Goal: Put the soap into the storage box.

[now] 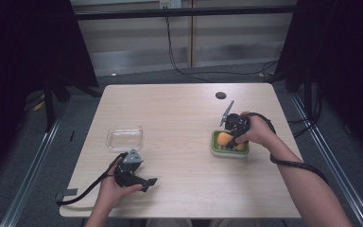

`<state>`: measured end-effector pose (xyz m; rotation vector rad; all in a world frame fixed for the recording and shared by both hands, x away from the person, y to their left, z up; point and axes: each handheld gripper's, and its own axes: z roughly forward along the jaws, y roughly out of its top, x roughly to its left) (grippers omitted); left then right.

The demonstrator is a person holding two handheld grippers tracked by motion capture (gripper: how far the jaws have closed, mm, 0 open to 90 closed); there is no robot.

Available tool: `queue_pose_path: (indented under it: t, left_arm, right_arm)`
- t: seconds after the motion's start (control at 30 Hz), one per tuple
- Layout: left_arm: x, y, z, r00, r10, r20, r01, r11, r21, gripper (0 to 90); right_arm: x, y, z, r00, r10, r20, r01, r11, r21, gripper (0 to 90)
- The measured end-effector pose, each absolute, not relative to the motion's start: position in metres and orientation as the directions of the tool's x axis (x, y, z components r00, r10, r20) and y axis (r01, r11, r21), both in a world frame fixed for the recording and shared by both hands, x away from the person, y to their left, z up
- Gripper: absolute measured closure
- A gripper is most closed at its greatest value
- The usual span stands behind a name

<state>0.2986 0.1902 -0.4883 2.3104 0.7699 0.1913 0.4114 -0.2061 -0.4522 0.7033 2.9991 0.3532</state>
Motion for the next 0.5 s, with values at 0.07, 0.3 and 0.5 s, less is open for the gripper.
queue_pose_path:
  t: [0.07,0.3,0.5]
  left_arm:
    - [0.2986,0.1901,-0.4884,0.814,0.577,-0.072,0.476,-0.590,0.652,6.3]
    - [0.2986,0.1902,-0.4883,0.814,0.576,-0.072,0.476,-0.591,0.652,6.3]
    - [0.2982,0.1901,-0.4881,0.814,0.576,-0.074,0.476,-0.589,0.653,6.3]
  right_arm:
    - [0.4113,-0.2061,-0.4523,-0.896,0.444,0.014,0.435,0.870,0.232,49.8]
    - [0.4120,-0.2057,-0.4531,-0.902,0.431,0.007,0.421,0.878,0.229,49.7]
    - [0.4123,-0.2060,-0.4516,-0.900,0.436,0.011,0.427,0.874,0.234,48.3]
